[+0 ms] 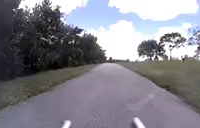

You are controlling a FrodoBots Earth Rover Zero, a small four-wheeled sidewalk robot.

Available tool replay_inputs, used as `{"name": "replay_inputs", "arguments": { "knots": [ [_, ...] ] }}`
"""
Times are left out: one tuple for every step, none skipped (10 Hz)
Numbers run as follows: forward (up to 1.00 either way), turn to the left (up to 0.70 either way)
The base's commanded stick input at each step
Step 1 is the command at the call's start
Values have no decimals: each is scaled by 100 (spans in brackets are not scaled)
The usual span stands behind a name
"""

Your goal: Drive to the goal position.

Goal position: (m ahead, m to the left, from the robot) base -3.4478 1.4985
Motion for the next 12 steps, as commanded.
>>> {"name": "replay_inputs", "arguments": {
  "knots": [
    [0, 0],
    [0, 0],
    [0, 0],
    [0, 0],
    [0, 0],
    [0, 0],
    [0, 0],
    [0, 1],
    [0, 64],
    [0, 70],
    [0, 70],
    [0, 70]
  ]
}}
